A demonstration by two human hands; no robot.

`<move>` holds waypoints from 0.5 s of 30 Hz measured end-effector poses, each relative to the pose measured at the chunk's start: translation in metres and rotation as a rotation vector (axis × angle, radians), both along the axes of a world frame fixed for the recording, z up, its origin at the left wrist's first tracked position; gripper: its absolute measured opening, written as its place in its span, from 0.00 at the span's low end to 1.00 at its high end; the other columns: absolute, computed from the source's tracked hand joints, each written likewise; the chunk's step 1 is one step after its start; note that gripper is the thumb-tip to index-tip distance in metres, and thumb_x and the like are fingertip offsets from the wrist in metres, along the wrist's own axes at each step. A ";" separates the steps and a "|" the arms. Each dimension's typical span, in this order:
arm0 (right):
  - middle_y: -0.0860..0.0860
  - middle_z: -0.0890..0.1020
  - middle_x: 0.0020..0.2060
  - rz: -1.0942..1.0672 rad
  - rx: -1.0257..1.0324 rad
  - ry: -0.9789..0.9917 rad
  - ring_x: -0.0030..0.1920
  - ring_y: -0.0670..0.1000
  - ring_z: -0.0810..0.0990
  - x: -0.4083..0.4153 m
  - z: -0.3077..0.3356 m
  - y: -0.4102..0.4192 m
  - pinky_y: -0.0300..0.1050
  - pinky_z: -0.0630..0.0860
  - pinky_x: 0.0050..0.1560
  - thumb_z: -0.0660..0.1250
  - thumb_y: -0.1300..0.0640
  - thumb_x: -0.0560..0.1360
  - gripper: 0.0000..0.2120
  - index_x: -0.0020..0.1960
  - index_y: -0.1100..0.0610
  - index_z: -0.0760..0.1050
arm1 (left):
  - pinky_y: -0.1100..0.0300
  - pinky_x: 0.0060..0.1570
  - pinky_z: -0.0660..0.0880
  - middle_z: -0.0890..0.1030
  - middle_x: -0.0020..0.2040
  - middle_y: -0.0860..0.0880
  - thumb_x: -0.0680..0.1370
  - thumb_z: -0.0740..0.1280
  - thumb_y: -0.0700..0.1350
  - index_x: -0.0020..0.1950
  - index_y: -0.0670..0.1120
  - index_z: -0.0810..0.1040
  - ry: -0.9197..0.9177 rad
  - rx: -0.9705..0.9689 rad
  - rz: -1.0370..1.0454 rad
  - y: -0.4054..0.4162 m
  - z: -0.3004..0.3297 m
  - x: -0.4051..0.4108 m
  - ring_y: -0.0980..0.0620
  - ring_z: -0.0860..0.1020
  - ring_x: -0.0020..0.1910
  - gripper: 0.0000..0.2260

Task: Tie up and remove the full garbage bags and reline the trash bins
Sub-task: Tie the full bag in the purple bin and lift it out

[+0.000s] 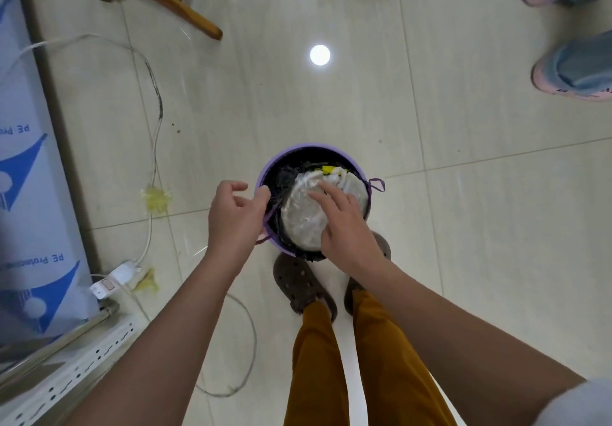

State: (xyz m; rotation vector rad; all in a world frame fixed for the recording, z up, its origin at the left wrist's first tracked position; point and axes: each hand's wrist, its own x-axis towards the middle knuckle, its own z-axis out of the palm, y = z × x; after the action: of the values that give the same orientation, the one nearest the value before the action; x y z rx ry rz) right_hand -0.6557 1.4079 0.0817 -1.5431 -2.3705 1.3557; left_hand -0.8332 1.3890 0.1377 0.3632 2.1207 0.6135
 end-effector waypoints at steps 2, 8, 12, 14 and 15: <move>0.51 0.62 0.74 -0.026 0.004 0.036 0.71 0.54 0.61 0.003 0.003 -0.006 0.49 0.66 0.70 0.60 0.73 0.70 0.33 0.72 0.55 0.65 | 0.67 0.41 0.69 0.67 0.52 0.55 0.74 0.69 0.55 0.58 0.55 0.72 0.206 -0.005 -0.313 0.007 -0.010 -0.002 0.60 0.74 0.42 0.15; 0.53 0.63 0.73 -0.048 0.011 0.105 0.74 0.52 0.61 0.003 0.000 -0.009 0.48 0.67 0.71 0.60 0.74 0.70 0.31 0.71 0.57 0.68 | 0.60 0.49 0.70 0.80 0.51 0.49 0.76 0.70 0.46 0.57 0.45 0.82 0.233 0.014 -0.699 0.035 -0.045 0.008 0.51 0.78 0.50 0.11; 0.54 0.61 0.74 -0.087 0.012 0.134 0.72 0.53 0.64 0.006 -0.004 -0.012 0.46 0.75 0.61 0.61 0.74 0.70 0.30 0.70 0.58 0.69 | 0.61 0.46 0.71 0.80 0.41 0.51 0.74 0.72 0.39 0.50 0.43 0.84 0.160 -0.066 -0.576 0.044 -0.060 0.007 0.51 0.78 0.44 0.06; 0.55 0.60 0.74 -0.077 0.009 0.122 0.73 0.54 0.62 0.009 -0.006 -0.016 0.47 0.74 0.64 0.61 0.73 0.70 0.30 0.70 0.58 0.68 | 0.62 0.46 0.70 0.79 0.40 0.51 0.73 0.72 0.38 0.47 0.43 0.84 0.163 -0.095 -0.529 0.048 -0.064 0.006 0.53 0.77 0.43 0.04; 0.55 0.61 0.75 -0.060 0.001 0.108 0.74 0.55 0.60 0.011 -0.008 -0.018 0.48 0.71 0.67 0.61 0.72 0.70 0.30 0.71 0.58 0.68 | 0.63 0.46 0.70 0.79 0.39 0.52 0.73 0.72 0.37 0.44 0.45 0.84 0.159 -0.105 -0.518 0.050 -0.065 0.006 0.53 0.77 0.43 0.04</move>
State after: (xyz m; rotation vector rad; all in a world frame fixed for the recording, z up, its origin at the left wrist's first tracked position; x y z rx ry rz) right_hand -0.6451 1.3903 0.0742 -1.4877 -2.2432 1.3877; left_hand -0.8276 1.4389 0.0731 0.8893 2.0768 0.1746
